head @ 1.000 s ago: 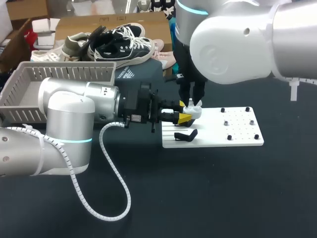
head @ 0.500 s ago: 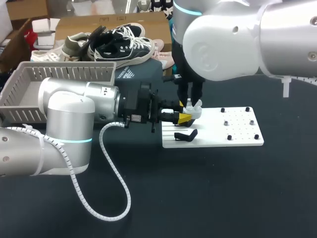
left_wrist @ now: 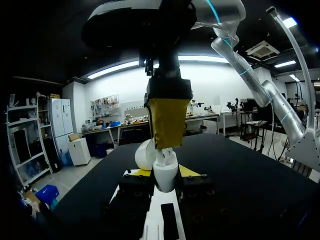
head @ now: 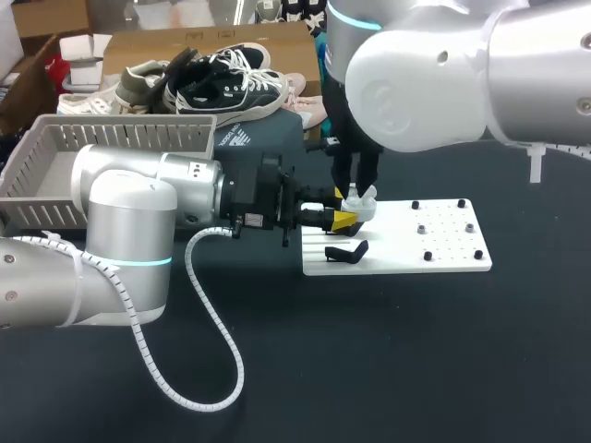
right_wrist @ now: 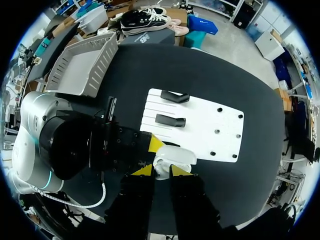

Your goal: Pick up each earbud case from the left stands, insert the matching earbuds, close the lid, and place the case in the box.

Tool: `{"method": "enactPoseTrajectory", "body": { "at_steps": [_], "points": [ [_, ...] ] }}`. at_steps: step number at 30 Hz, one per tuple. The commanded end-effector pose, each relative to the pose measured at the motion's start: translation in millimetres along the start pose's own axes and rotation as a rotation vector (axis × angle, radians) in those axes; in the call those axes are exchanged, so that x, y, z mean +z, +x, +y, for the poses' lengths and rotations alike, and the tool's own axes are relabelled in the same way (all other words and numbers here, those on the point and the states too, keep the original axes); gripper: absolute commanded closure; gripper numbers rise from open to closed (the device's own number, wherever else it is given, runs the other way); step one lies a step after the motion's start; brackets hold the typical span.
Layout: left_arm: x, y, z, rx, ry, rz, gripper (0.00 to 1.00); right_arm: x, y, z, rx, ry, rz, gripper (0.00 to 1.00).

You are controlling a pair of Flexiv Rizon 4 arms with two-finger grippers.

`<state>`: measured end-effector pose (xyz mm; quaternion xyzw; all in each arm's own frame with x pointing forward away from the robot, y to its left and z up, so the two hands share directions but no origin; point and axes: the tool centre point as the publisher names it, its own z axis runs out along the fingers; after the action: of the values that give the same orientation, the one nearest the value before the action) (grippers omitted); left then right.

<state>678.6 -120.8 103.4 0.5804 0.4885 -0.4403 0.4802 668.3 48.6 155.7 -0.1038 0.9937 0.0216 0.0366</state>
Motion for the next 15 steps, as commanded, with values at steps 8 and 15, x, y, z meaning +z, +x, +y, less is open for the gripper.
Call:
{"method": "enactPoseTrajectory", "body": {
  "at_steps": [8,15],
  "points": [
    [0.1,-0.3,-2.0,0.002,-0.007,-0.001,1.0,-1.9,2.7,-9.3,0.029,-0.014,-0.041,1.0],
    [0.1,-0.3,-2.0,0.002,-0.007,-0.001,1.0,-1.3,4.2,-9.7,0.036,-0.035,-0.054,1.0]
  ]
}}
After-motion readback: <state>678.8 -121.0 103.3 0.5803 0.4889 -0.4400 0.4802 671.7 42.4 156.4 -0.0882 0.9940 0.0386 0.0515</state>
